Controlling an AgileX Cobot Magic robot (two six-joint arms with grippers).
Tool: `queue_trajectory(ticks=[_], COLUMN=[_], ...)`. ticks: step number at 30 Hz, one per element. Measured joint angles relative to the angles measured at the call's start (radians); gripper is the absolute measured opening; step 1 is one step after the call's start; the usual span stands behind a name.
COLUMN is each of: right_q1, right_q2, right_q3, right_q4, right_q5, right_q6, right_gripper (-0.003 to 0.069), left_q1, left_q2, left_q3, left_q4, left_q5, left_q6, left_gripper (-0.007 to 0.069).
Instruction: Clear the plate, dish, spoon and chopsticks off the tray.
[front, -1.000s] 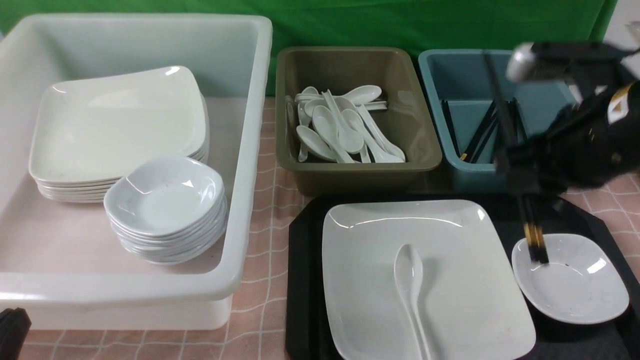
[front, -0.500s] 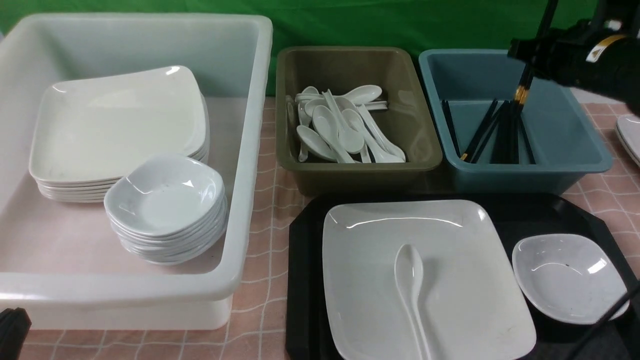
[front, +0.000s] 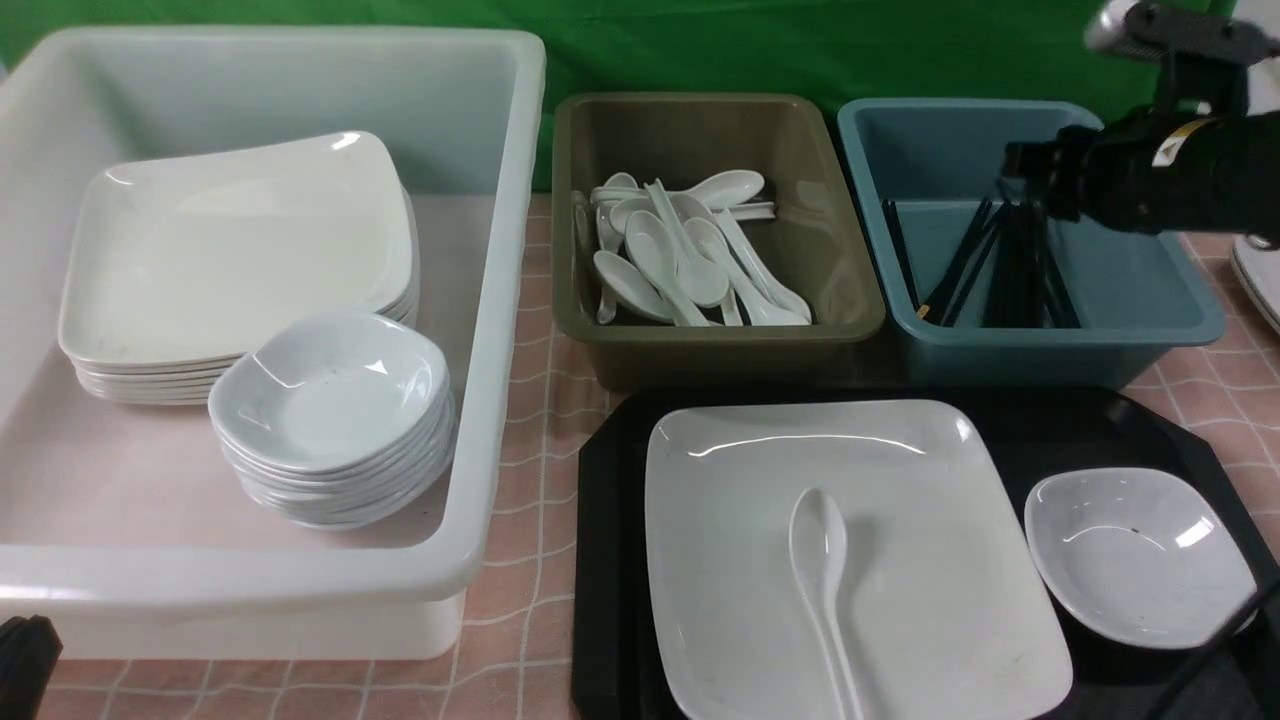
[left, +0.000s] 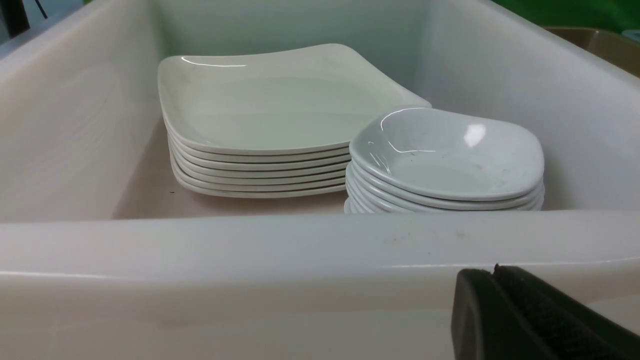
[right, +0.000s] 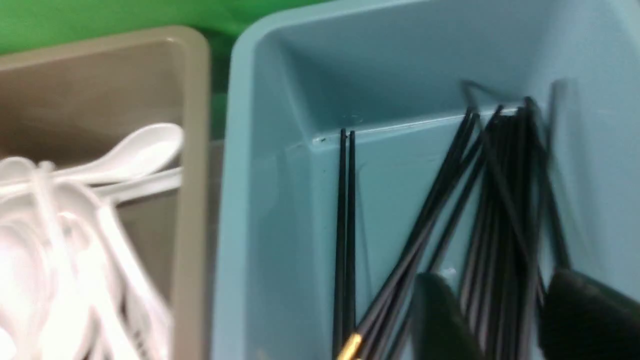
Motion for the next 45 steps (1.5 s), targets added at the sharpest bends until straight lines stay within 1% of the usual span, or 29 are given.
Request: queue_trajectory(ticks=[3, 4, 5, 6, 7, 12, 13, 14, 15, 16, 18, 19, 20, 21, 24, 25, 27, 28, 29, 32, 34, 35, 36, 38, 39, 40, 42, 44, 45], right_q1=[0.000, 0.003, 0.003, 0.003, 0.003, 0.003, 0.003, 0.003, 0.003, 0.003, 0.003, 0.003, 0.003, 0.003, 0.003, 0.003, 0.003, 0.003, 0.003, 0.003, 0.003, 0.003, 0.003, 0.003, 0.003, 0.003, 0.003, 0.003, 0.003], right_q2=[-0.147, -0.220, -0.261, -0.271, -0.350, -0.556, -0.578, -0.592, -0.658, -0.681, -0.776, -0.785, -0.859, -0.895, -1.043, -1.078, -1.164, -1.172, -1.231, -1.310, -1.332, -1.332, -1.336, -1.336, -1.336, -1.336, -1.336, -1.336, -1.336], right_q3=[-0.002, -0.004, -0.005, -0.005, -0.007, -0.006, -0.002, 0.002, 0.034, 0.055, 0.121, 0.129, 0.202, 0.228, 0.370, 0.406, 0.490, 0.497, 0.554, 0.630, 0.657, 0.657, 0.665, 0.669, 0.669, 0.669, 0.669, 0.669, 0.669], right_q4=[0.000, -0.001, -0.002, -0.002, -0.002, 0.000, 0.005, 0.006, 0.015, 0.017, 0.018, 0.018, 0.019, 0.019, 0.020, 0.020, 0.020, 0.020, 0.020, 0.020, 0.020, 0.020, 0.020, 0.020, 0.020, 0.020, 0.020, 0.020, 0.020], right_q5=[0.186, 0.275, 0.355, 0.355, 0.484, 0.857, 0.896, 0.904, 0.955, 0.968, 0.989, 0.989, 0.995, 0.997, 1.001, 1.003, 1.002, 1.002, 0.997, 0.991, 0.990, 0.990, 0.989, 0.979, 0.978, 0.965, 0.960, 0.958, 0.956], right_q6=[-0.027, -0.033, -0.047, -0.047, -0.075, -0.107, -0.108, -0.109, -0.111, -0.112, -0.113, -0.113, -0.115, -0.116, -0.116, -0.116, -0.116, -0.116, -0.116, -0.116, -0.116, -0.116, -0.116, -0.116, -0.116, -0.116, -0.116, -0.116, -0.116], right_gripper=[0.0130, 0.0066, 0.0041, 0.0038, 0.0030, 0.0030, 0.0030, 0.0030, 0.0030, 0.0030, 0.0030, 0.0030, 0.0030, 0.0030, 0.0030, 0.0030, 0.0030, 0.0030, 0.0030, 0.0031, 0.0031, 0.0031, 0.0031, 0.0031, 0.0032, 0.0032, 0.0032, 0.0032, 0.0034], left_q1=[0.000, 0.000, 0.000, 0.000, 0.000, 0.000, 0.000, 0.000, 0.000, 0.000, 0.000, 0.000, 0.000, 0.000, 0.000, 0.000, 0.000, 0.000, 0.000, 0.000, 0.000, 0.000, 0.000, 0.000, 0.000, 0.000, 0.000, 0.000, -0.001], left_q2=[0.000, 0.000, 0.000, 0.000, 0.000, 0.000, 0.000, 0.000, 0.000, 0.000, 0.000, 0.000, 0.000, 0.000, 0.000, 0.000, 0.000, 0.000, 0.000, -0.001, 0.022, 0.027, 0.078, 0.203, 0.217, 0.359, 0.518, 0.685, 0.775], left_q3=[0.000, 0.000, 0.000, 0.000, 0.000, 0.000, 0.000, 0.000, 0.000, 0.000, 0.000, 0.000, 0.000, 0.000, 0.000, 0.000, 0.000, 0.000, -0.005, -0.097, -0.227, -0.242, -0.354, -0.530, -0.567, -0.713, -0.892, -1.037, -1.103], left_q4=[0.000, 0.000, 0.000, 0.000, 0.000, 0.000, 0.001, 0.001, -0.009, -0.034, -0.163, -0.179, -0.350, -0.412, -0.693, -0.744, -0.802, -0.802, -0.821, -0.791, -0.707, -0.697, -0.624, -0.521, -0.514, -0.464, -0.440, -0.436, -0.439], left_q5=[0.000, 0.000, 0.000, 0.000, 0.000, -0.004, -0.006, -0.009, -0.026, -0.042, -0.084, -0.089, -0.127, -0.136, -0.159, -0.172, -0.212, -0.216, -0.237, -0.199, -0.147, -0.139, -0.066, 0.104, 0.145, 0.334, 0.591, 0.807, 0.885], left_q6=[0.000, 0.000, 0.000, 0.000, 0.000, 0.000, 0.000, 0.000, 0.000, -0.007, -0.067, -0.077, -0.159, -0.188, -0.288, -0.302, -0.315, -0.316, -0.320, -0.314, -0.306, -0.305, -0.303, -0.275, -0.269, -0.188, -0.097, -0.026, 0.010], left_gripper=[0.0005, 0.0005, 0.0005, 0.0005, 0.0005, 0.0005, 0.0005, 0.0005, 0.0005, 0.0005, 0.0005, 0.0005, 0.0005, 0.0005, 0.0005, 0.0005, 0.0005, 0.0005, 0.0005, 0.0005, 0.0005, 0.0005, 0.0005, 0.0005, 0.0005, 0.0005, 0.0005, 0.0005, 0.0005])
